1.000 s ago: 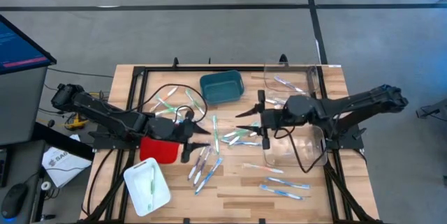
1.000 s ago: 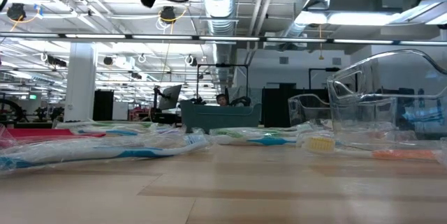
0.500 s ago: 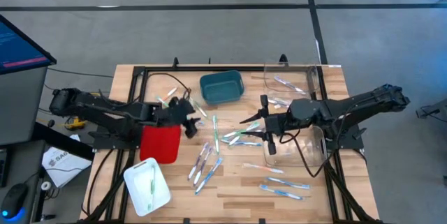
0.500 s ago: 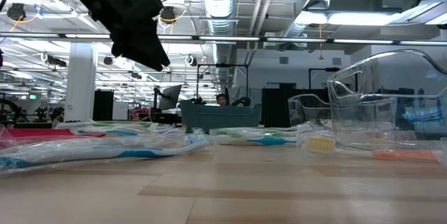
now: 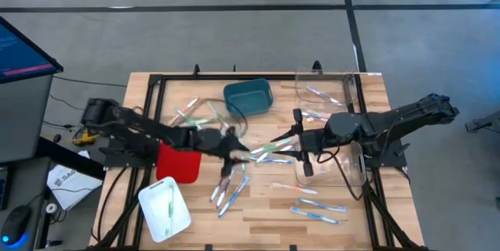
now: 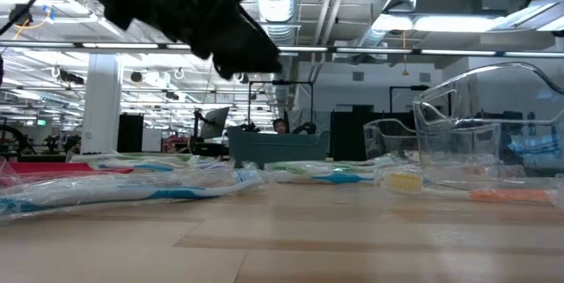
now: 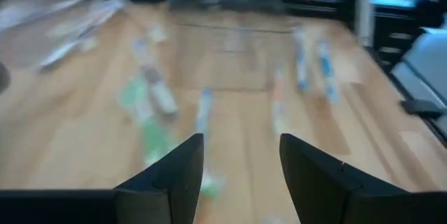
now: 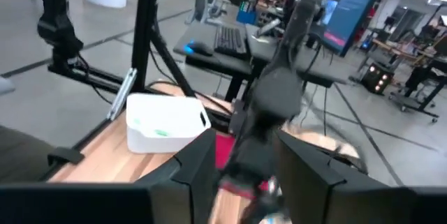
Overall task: Pick & Place Toothbrushes
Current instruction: Put the orange toothbrush into the bottom transparent bin
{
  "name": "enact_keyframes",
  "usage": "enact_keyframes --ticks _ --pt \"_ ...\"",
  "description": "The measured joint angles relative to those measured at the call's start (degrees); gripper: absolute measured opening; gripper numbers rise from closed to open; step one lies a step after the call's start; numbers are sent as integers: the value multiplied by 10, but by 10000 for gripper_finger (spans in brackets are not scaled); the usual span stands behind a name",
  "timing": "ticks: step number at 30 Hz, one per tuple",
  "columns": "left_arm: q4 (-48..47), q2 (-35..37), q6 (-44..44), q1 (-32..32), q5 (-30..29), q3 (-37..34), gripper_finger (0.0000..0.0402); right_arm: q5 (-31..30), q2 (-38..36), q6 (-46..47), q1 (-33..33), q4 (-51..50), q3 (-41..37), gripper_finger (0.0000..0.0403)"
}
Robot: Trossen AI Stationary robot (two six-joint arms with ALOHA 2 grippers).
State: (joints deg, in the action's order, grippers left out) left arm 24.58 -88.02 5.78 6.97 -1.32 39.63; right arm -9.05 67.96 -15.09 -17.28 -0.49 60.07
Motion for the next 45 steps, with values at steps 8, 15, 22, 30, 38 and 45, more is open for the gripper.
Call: enact_keyframes --ticks 8,15,22,30,38,45 --pt "175 -161 -53 45 8 36 182 1 1 -40 -27 10 0 139" --pt "170 -254 -44 59 116 124 182 0 1 -26 -33 2 0 137" --pt "-11 -291 -50 81 76 256 182 0 1 -8 -37 0 0 138" --pt "-142 -291 -77 92 42 320 182 0 1 1 -49 0 0 135" --pt "-141 -293 -119 64 41 327 182 1 1 1 -48 -6 0 136" --pt "-132 -295 -95 60 40 328 182 1 1 1 -48 -9 -1 136"
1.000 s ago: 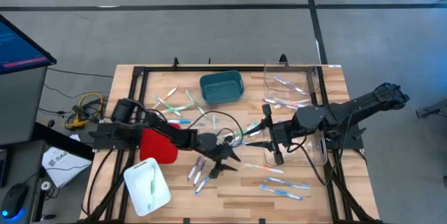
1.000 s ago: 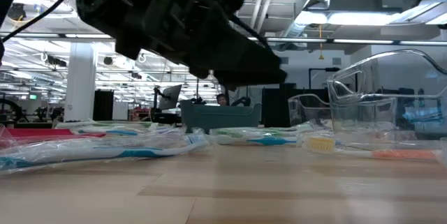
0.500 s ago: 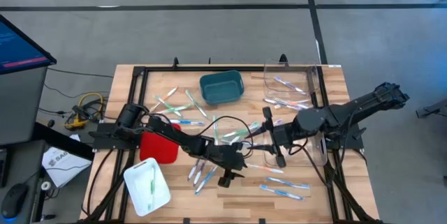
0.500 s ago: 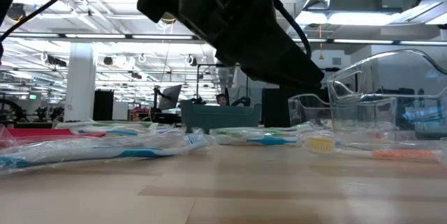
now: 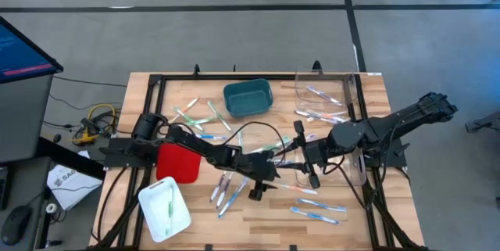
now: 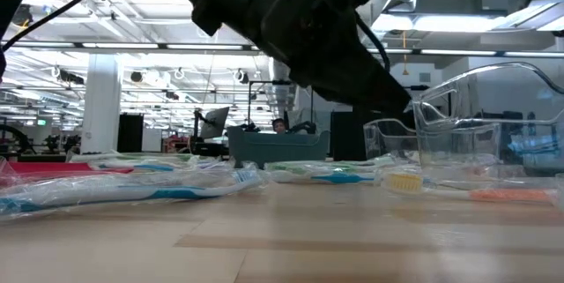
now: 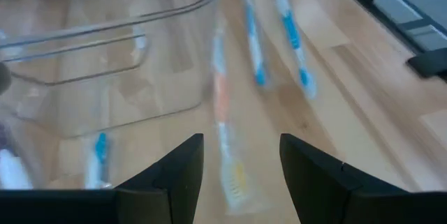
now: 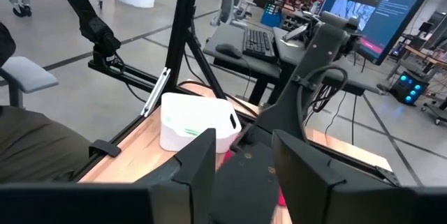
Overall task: Pick & Place Toothbrushes
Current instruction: Put the orange toothbrush into the bottom transparent bin
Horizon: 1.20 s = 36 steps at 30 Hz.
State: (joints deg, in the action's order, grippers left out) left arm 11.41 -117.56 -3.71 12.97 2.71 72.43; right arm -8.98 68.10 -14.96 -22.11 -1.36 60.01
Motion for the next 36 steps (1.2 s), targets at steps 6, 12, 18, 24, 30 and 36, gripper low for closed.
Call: enact_keyframes --ticks 6,12,18,24,30,36 --pt "14 -28 6 9 2 12 182 0 0 10 0 -1 0 135" --pt "17 -42 -3 13 1 31 182 0 0 15 0 -4 0 135" --pt "17 -42 -3 10 1 31 182 0 0 15 0 -16 0 136" --pt "32 -42 25 9 -8 31 181 0 0 15 0 -16 0 135" --pt "126 -42 71 22 -41 20 87 0 0 15 0 -16 0 136" --pt "71 -42 73 11 -66 20 4 0 0 15 0 -16 0 135"
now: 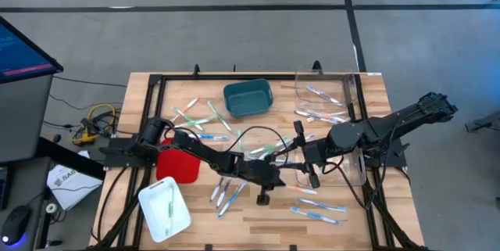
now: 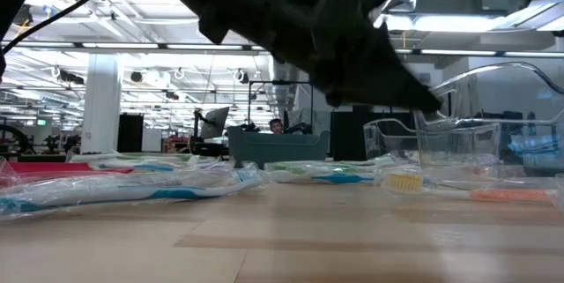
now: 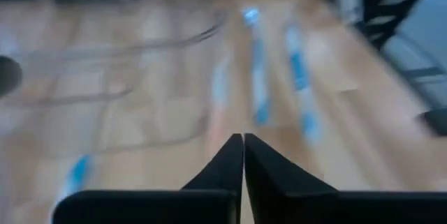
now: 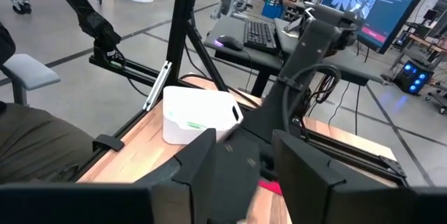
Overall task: Pick & Place Toothbrushes
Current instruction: Put the orange toothbrush into the bottom transparent bin
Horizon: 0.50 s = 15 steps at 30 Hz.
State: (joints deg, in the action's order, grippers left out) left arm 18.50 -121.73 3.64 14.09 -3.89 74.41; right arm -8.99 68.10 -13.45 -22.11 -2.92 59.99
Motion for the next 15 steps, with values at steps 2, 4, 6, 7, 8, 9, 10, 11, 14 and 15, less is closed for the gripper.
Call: enact_keyframes --ticks 2,4,6,7,8,9,10,11,14,15 --pt "-12 0 1 -8 -6 0 2 0 0 0 0 0 0 136" --pt "-12 0 1 -13 -11 0 1 0 0 0 0 0 0 137" --pt "-16 0 1 -15 -12 0 1 0 0 0 0 2 0 137" --pt "-21 -1 1 -17 -11 0 1 0 0 0 0 2 0 136" --pt "-21 -4 1 -18 -8 0 1 0 0 0 0 3 0 135" --pt "-26 -6 2 -18 -4 0 1 0 0 0 0 3 0 135" --pt "-29 -10 3 -19 2 -1 0 0 0 0 0 3 0 134" --pt "-25 -17 7 -19 6 1 0 0 0 0 0 3 0 134" --pt "-33 -37 14 -19 8 4 0 0 0 0 0 4 0 135" --pt "-34 -43 14 -19 6 5 0 0 0 0 0 4 0 135"
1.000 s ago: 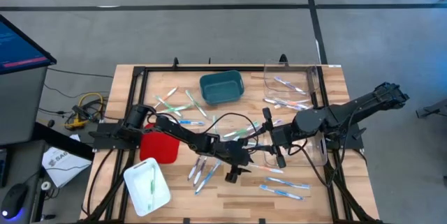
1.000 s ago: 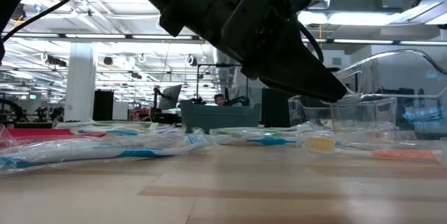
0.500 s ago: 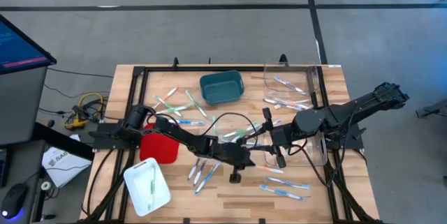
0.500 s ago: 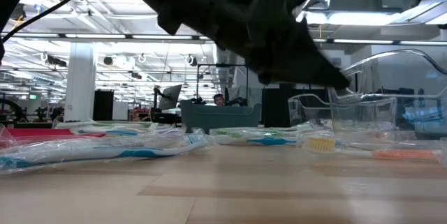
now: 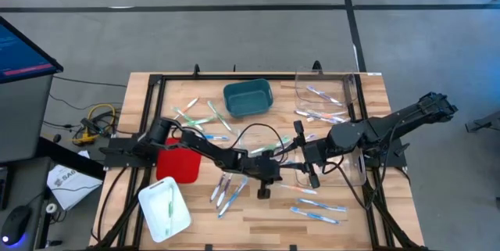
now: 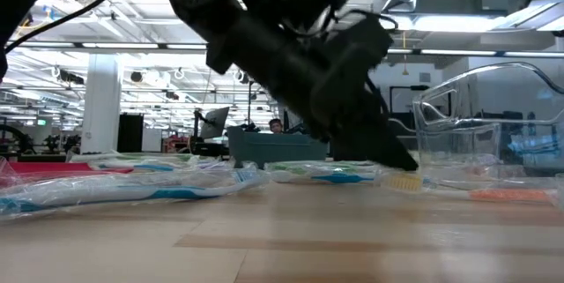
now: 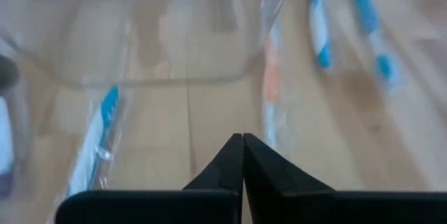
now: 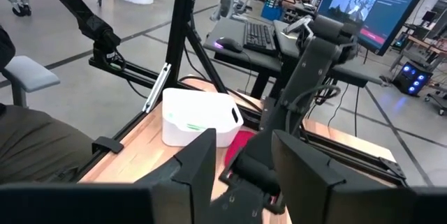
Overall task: Pick & Place Toothbrushes
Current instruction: Put the orange toothbrush into the bottom transparent bin
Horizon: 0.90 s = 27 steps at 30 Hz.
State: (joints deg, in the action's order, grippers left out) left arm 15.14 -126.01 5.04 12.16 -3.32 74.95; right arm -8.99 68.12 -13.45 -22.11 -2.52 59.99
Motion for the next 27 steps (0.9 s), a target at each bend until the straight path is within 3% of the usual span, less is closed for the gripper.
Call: enact_keyframes --ticks 6,15,20,27 --pt "3 -7 -1 -1 9 6 0 0 0 0 0 0 0 134" --pt "-72 0 33 5 163 8 0 0 0 0 0 -5 0 133" --pt "-69 15 -12 14 109 6 1 0 0 0 0 -5 0 136" --pt "-70 99 -71 26 -10 -27 1 0 0 0 0 -9 0 135"
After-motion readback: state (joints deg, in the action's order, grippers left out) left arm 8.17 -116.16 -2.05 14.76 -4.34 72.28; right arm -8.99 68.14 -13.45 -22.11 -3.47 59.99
